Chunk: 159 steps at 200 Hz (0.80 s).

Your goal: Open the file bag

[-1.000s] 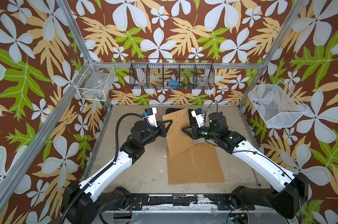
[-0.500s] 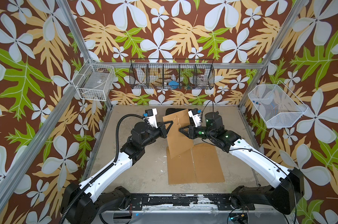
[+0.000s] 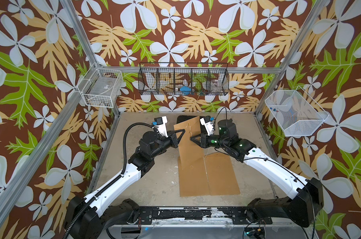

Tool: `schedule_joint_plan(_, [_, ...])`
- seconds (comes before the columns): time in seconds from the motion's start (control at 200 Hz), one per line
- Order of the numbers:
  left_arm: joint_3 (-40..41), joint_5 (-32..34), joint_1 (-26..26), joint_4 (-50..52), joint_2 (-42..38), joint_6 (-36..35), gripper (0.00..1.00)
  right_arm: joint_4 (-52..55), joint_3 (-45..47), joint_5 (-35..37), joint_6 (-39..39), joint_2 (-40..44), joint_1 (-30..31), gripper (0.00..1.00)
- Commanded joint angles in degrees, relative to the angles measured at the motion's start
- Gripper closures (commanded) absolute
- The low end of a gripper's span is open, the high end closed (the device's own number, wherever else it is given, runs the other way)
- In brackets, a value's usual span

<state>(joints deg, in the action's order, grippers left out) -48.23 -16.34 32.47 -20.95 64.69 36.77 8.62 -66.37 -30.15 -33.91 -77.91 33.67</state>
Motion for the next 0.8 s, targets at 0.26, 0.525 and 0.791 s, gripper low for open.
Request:
schedule_joint_plan(0.26, [0.15, -2.26, 0.33, -4.25, 0.27, 0.93, 1.0, -3.43, 0.27, -1.19, -1.07, -0.8, -0.01, 0.79])
schedule_joint_plan(0.525, [0.15, -2.56, 0.4, -4.23, 0.27, 0.71, 1.0, -4.25, 0.49, -1.6, -1.6, -1.19, -0.01, 0.84])
schedule_joint_plan(0.791, [0.33, -2.18, 0.4, -4.14, 0.0, 0.29, 1.0, -3.79, 0.62, -0.73, -1.34, -0.95, -0.01, 0.95])
